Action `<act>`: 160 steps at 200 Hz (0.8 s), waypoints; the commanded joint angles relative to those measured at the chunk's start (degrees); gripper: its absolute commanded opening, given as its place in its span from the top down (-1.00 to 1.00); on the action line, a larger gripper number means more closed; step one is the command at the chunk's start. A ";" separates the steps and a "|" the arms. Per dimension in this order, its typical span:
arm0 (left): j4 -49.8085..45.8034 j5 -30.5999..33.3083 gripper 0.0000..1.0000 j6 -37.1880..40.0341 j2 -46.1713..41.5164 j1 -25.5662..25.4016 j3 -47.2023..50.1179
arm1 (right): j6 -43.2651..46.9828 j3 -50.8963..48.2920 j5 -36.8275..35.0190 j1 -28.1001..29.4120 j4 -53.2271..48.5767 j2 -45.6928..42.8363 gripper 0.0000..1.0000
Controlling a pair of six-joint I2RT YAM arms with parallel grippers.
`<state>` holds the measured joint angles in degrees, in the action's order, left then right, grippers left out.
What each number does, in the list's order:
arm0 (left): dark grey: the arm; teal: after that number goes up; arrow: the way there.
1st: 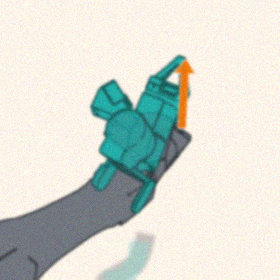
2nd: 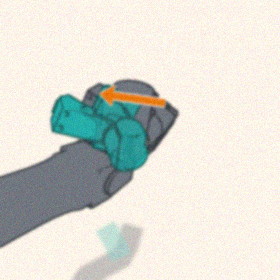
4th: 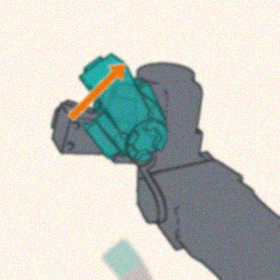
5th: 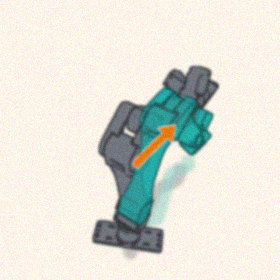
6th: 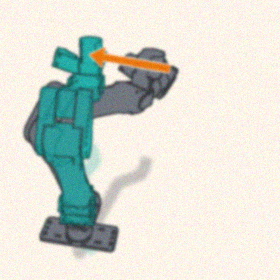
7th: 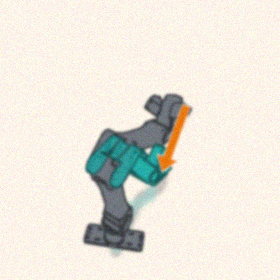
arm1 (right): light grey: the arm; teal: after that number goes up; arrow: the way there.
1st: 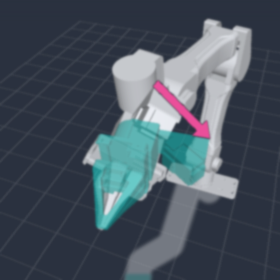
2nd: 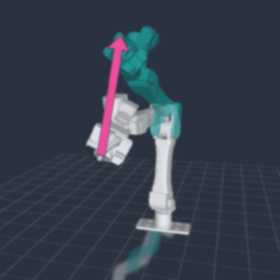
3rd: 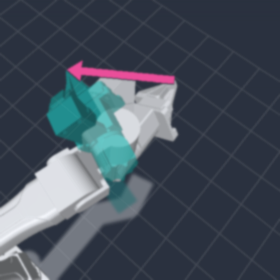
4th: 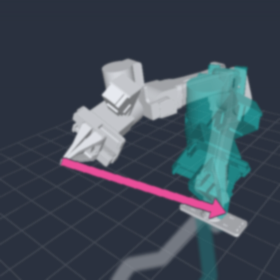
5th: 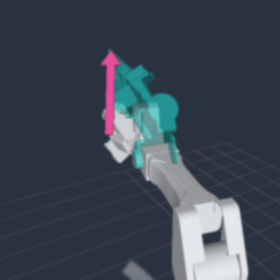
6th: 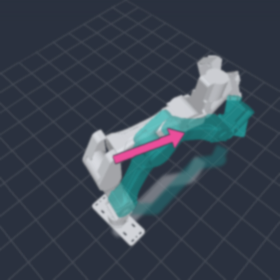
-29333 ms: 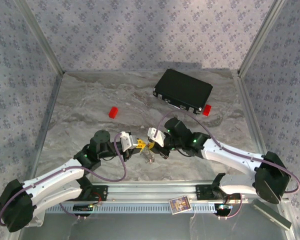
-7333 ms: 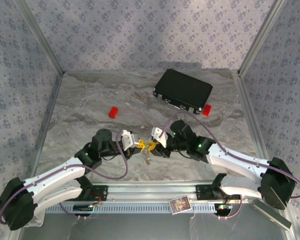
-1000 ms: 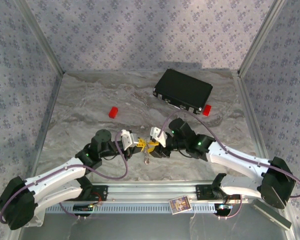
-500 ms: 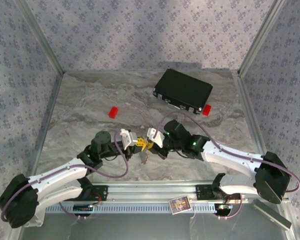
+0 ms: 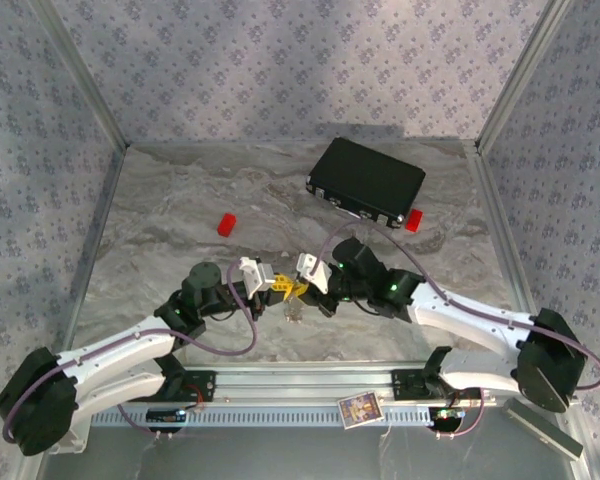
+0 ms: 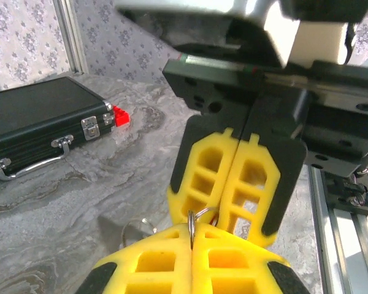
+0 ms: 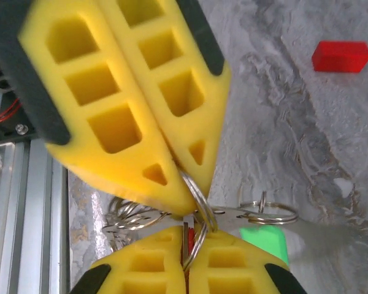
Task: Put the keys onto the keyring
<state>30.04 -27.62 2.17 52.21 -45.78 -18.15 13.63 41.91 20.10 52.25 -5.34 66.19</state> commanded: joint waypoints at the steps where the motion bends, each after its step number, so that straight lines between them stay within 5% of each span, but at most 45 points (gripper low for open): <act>1: 1.13 -0.82 1.00 1.43 -1.76 -0.27 -0.57 | 1.03 -0.27 -2.12 -0.57 -2.85 -1.89 1.00; 84: -7.76 0.02 1.00 5.47 -1.21 -0.27 -3.76 | 6.79 6.70 -11.76 1.13 -13.07 -3.98 1.00; 118: -8.97 1.74 1.00 6.13 -0.09 -0.24 -4.96 | 10.04 12.29 -22.65 4.25 -18.50 -2.38 1.00; 136: -7.56 3.90 0.46 5.11 -0.47 -0.24 -4.89 | 12.66 14.76 -29.03 5.86 -20.34 -0.74 1.00; 160: -6.30 8.40 0.14 3.93 -3.16 -0.21 -4.55 | 15.41 17.28 -31.43 6.72 -20.85 1.74 1.00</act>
<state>23.86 -23.88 6.61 51.66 -46.09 -22.57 24.60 55.31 -3.18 58.22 -23.68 66.02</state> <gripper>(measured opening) 0.366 0.054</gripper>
